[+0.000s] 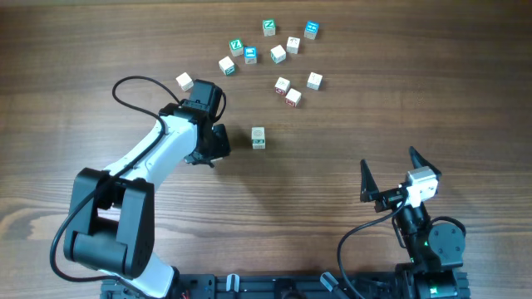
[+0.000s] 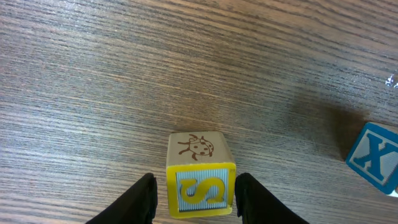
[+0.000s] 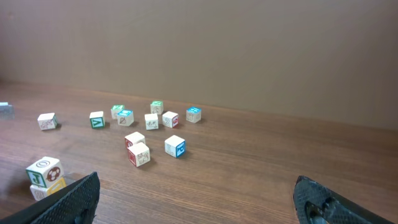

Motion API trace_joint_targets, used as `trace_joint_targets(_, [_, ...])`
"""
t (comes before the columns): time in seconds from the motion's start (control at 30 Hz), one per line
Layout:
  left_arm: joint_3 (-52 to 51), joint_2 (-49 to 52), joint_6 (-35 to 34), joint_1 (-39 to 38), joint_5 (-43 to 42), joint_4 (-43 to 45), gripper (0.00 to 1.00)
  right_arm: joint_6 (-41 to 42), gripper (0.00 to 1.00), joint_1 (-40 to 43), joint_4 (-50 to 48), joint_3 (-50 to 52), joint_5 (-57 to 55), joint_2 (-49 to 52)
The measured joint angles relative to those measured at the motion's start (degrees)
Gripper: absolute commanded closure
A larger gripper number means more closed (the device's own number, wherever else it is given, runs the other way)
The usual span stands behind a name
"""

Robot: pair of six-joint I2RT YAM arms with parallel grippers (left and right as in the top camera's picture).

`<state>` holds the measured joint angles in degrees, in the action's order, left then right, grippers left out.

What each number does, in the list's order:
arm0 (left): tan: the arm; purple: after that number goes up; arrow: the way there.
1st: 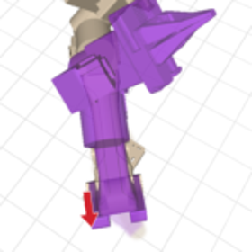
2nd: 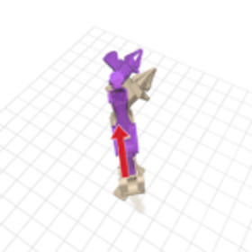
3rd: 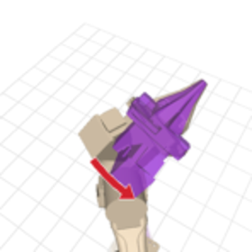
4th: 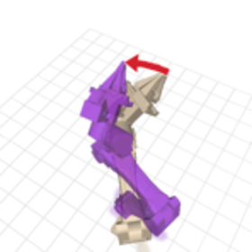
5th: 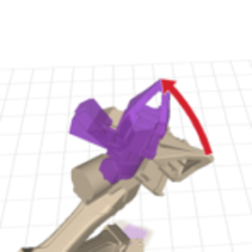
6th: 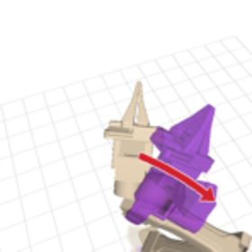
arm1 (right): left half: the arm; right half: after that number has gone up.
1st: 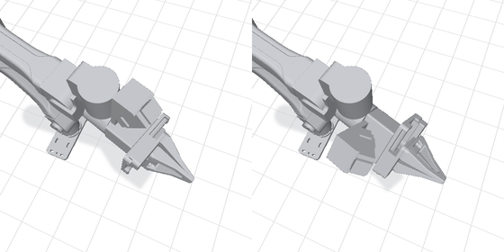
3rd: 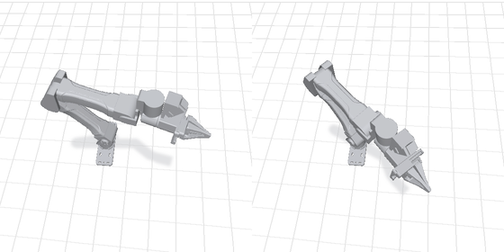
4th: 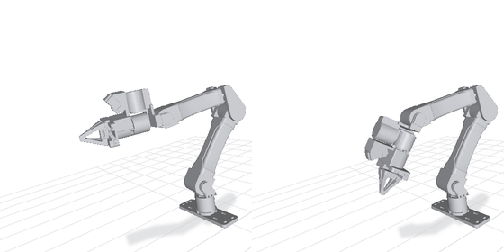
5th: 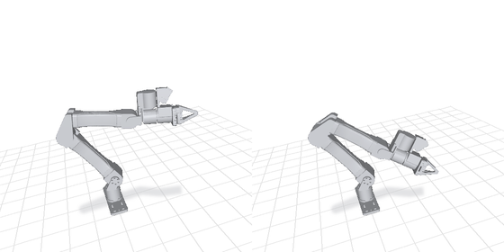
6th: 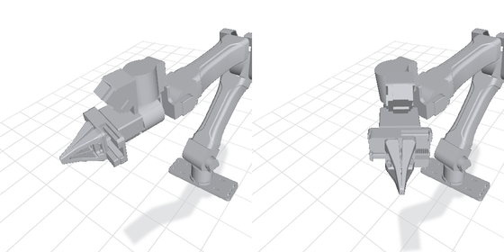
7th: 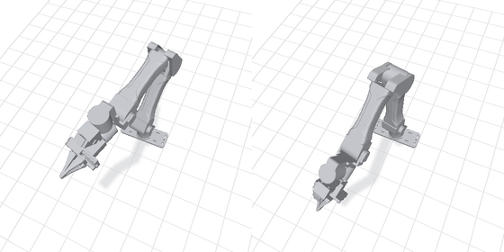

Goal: Form a tower

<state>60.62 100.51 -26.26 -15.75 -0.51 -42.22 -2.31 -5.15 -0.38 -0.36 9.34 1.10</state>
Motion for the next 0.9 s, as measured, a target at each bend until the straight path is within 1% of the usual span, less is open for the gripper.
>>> trace_joint_targets(0.2, [0.0,0.09,0.0,0.0,0.0,0.72,0.57,0.0,0.0,0.0,0.0,0.0,0.0,0.0])
trace_joint_targets(0.33, [0.0,1.53,0.0,0.0,0.0,1.16,0.59,0.0,0.0,0.0,0.0,0.0,0.0,0.0])
trace_joint_targets(0.4, [0.0,1.97,0.0,-0.02,0.02,1.16,0.63,0.0,0.0,0.0,0.0,0.0,0.0,0.0])
trace_joint_targets(0.43, [0.0,2.03,0.02,-0.02,0.0,1.14,0.63,0.0,0.0,0.0,0.0,0.0,0.0,0.0])
trace_joint_targets(0.6, [0.0,2.05,0.0,-0.02,0.02,2.08,0.58,0.0,0.0,0.0,0.0,0.0,0.0,0.0])
trace_joint_targets(0.67, [0.0,2.03,0.0,-0.02,0.0,2.62,0.58,0.0,0.0,0.0,0.0,0.0,0.0,0.0])
trace_joint_targets(0.8, [0.0,2.03,0.0,-0.02,0.0,2.64,0.64,0.0,0.0,0.0,0.0,0.0,0.0,0.0])
trace_joint_targets(0.9, [0.0,2.05,0.0,-0.02,0.02,2.62,0.66,0.0,0.0,0.0,0.0,0.0,0.0,0.0])
